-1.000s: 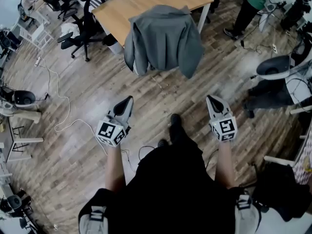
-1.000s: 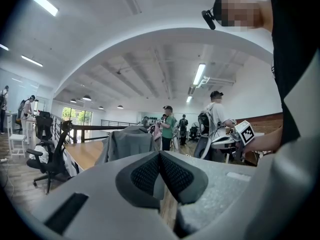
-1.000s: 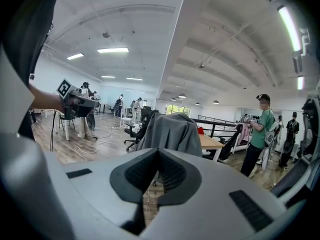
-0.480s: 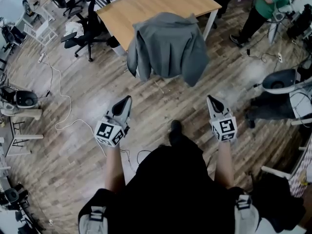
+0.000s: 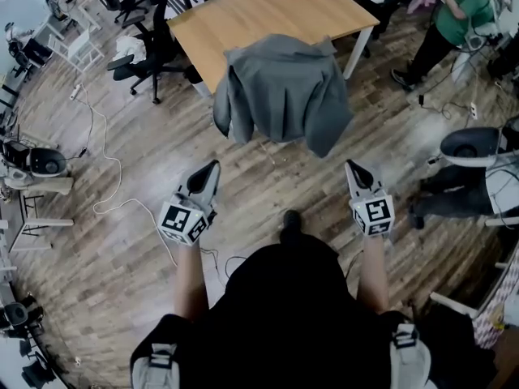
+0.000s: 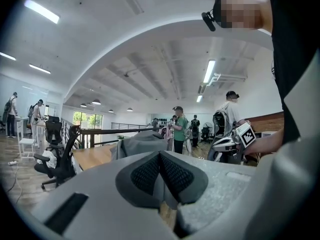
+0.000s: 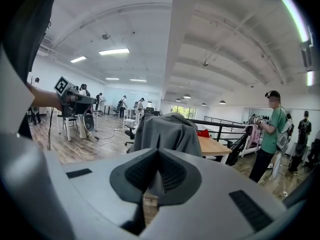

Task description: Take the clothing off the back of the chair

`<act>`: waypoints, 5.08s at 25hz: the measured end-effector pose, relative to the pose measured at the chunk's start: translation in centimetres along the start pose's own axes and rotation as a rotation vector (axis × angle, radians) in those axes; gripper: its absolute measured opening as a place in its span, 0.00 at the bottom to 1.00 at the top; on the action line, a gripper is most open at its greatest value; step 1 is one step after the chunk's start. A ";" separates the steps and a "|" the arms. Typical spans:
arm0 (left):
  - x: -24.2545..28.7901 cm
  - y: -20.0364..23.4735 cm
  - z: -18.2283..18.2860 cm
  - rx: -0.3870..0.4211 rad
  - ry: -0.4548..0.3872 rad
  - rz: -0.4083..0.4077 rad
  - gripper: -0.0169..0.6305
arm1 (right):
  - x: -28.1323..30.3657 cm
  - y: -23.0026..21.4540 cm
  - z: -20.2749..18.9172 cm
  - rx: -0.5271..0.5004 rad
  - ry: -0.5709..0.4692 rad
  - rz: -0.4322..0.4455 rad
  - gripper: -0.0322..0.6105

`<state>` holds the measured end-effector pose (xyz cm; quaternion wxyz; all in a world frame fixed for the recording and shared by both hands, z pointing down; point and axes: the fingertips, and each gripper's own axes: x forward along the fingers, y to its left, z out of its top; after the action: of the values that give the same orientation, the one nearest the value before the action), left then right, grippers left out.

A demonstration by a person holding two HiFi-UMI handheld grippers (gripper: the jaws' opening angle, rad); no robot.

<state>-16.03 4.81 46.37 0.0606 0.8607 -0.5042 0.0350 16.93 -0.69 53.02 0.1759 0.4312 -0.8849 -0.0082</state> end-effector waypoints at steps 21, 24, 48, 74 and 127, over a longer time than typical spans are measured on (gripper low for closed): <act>7.3 1.6 1.0 0.011 -0.021 0.138 0.03 | 8.2 -8.7 1.1 -0.040 -0.017 0.099 0.05; 7.9 1.7 1.1 0.010 -0.021 0.145 0.03 | 8.7 -9.3 1.0 -0.039 -0.011 0.101 0.05; 12.2 4.8 1.6 -0.008 -0.054 0.147 0.03 | 10.8 -13.4 0.5 -0.047 -0.021 0.053 0.05; 22.7 16.9 4.0 -0.007 -0.048 0.077 0.03 | 21.8 -17.2 2.5 -0.026 0.079 -0.025 0.05; 36.5 31.5 -9.1 -0.436 0.243 -0.474 0.56 | 31.9 -13.7 8.0 -0.393 0.116 0.010 0.07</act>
<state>-25.67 -40.75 62.04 0.3091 0.9103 -0.2751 0.0138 6.73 -34.81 52.92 0.3075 0.3840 -0.8567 -0.1550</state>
